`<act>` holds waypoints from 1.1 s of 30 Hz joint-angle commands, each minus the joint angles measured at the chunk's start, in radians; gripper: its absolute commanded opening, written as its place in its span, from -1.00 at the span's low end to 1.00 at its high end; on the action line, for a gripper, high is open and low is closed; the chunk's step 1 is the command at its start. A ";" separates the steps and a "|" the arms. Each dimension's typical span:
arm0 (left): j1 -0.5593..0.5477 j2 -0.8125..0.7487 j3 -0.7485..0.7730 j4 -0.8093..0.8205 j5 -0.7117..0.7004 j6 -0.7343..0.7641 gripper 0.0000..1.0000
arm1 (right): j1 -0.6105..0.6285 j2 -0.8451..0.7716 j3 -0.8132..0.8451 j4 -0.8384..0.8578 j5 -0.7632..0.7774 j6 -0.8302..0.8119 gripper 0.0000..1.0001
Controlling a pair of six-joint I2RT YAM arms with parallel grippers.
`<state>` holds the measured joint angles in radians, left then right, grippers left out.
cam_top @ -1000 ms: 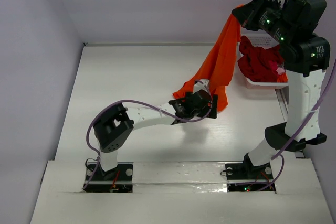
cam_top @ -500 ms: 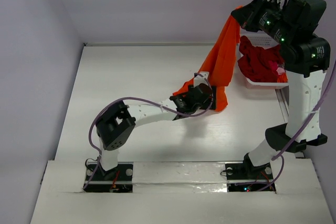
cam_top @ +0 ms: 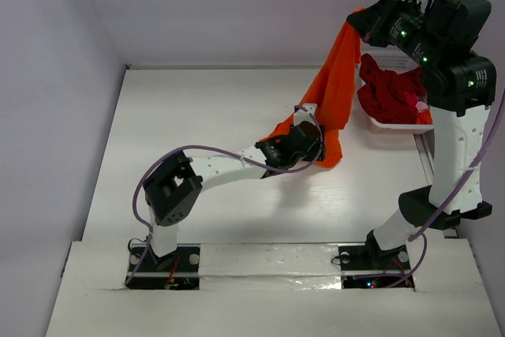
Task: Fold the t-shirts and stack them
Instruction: Flatten out the tshirt
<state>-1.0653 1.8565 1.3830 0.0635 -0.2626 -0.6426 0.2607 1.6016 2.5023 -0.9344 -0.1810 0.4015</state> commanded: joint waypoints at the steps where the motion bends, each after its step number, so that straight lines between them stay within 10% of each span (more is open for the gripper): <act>1: 0.004 0.001 0.036 0.016 0.010 0.008 -0.11 | -0.008 -0.008 0.016 0.080 -0.018 0.011 -1.00; 6: 0.004 0.029 0.056 -0.017 0.005 0.006 -0.20 | -0.008 -0.002 0.018 0.080 -0.021 0.011 -1.00; 12: 0.004 0.044 0.044 -0.041 0.005 -0.002 -1.00 | -0.008 0.001 0.024 0.078 -0.017 0.011 -1.00; 20: 0.022 -0.049 -0.012 -0.168 -0.056 -0.018 -1.00 | -0.008 0.001 0.023 0.072 0.001 0.010 -1.00; 33: 0.076 -0.646 0.163 -0.600 -0.421 -0.031 -1.00 | -0.008 -0.051 -0.023 0.069 0.029 0.037 -1.00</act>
<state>-1.0084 1.2964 1.4723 -0.4335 -0.5320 -0.6662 0.2607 1.6073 2.4859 -0.9310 -0.1555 0.4164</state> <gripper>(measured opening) 0.014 0.012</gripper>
